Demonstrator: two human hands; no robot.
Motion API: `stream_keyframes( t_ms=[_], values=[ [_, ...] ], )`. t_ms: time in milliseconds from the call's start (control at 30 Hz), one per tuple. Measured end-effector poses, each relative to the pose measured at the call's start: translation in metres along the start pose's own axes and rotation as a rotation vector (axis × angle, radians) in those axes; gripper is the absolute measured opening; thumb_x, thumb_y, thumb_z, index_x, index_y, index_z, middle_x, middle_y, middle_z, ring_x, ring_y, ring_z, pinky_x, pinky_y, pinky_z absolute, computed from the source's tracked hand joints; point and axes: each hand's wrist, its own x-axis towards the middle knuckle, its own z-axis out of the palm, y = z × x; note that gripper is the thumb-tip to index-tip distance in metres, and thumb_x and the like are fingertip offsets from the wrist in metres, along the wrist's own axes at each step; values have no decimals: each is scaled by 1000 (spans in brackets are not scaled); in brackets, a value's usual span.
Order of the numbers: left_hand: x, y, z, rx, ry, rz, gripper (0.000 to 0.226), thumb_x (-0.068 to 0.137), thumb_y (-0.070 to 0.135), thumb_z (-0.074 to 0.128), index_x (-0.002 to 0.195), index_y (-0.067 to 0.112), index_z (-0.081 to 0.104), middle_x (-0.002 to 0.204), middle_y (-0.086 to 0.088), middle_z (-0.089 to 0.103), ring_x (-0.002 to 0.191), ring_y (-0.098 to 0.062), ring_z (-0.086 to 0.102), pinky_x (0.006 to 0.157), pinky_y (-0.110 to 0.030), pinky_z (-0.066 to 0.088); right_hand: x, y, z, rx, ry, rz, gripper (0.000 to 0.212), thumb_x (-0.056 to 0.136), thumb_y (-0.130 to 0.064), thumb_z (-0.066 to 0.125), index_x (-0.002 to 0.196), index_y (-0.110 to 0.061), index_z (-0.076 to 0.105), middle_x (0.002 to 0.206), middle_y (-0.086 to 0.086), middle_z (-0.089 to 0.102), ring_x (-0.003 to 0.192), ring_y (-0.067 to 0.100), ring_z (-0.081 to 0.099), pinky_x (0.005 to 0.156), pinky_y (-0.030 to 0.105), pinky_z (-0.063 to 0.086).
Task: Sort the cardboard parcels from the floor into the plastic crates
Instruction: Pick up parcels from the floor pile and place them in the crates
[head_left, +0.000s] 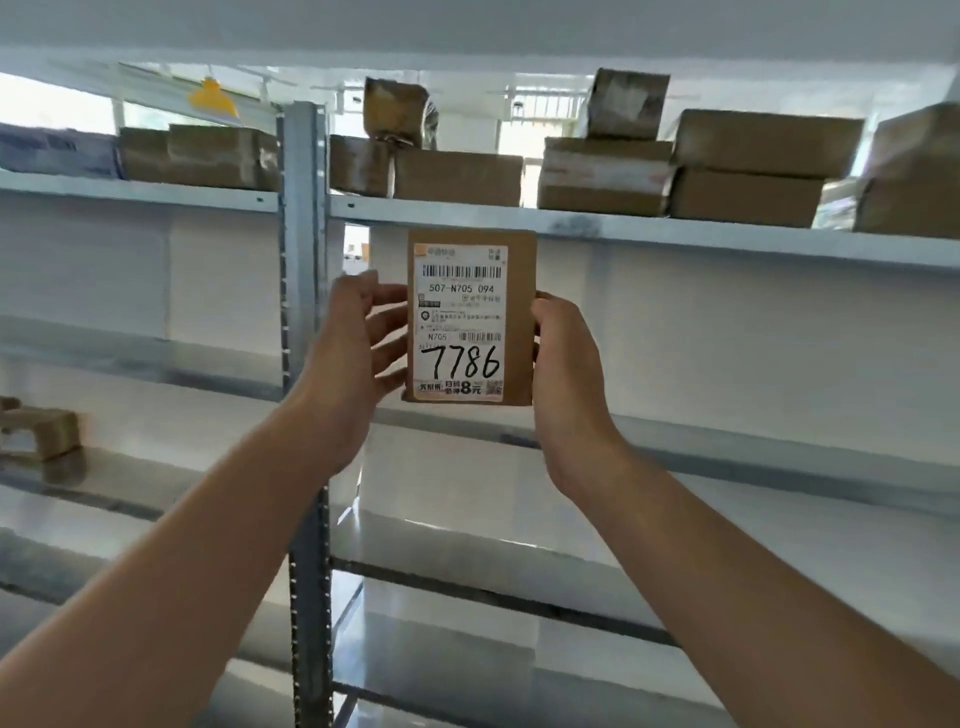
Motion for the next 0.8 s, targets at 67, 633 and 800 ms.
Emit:
stream_keyframes(
  t_ms=[67,633,800],
  values=[
    [6,-4,21,-25,-89,-27,45,102,47,36,117,15,64,97,0,77,90,-19,71,79,-37,53,-2,-5,-22,-30,99,-2,38,115,-43,32,124,-26,64,110,-7,77,93,5,77,66,19,62],
    [-108,-70,199,-150,-767,-333,44,103,46,33,115,20,65,107,2,77,95,-19,70,85,-40,51,-162,-31,-207,-242,786,28,41,103,-47,40,125,-27,68,113,-8,75,98,2,75,74,25,63],
    [-188,-89,261,-166,-882,-385,45,104,47,31,118,20,64,112,0,77,112,-24,70,97,-45,53,-224,-42,-282,-217,894,82,38,107,-42,40,130,-26,65,112,-3,78,96,8,78,76,32,64]
  ],
)
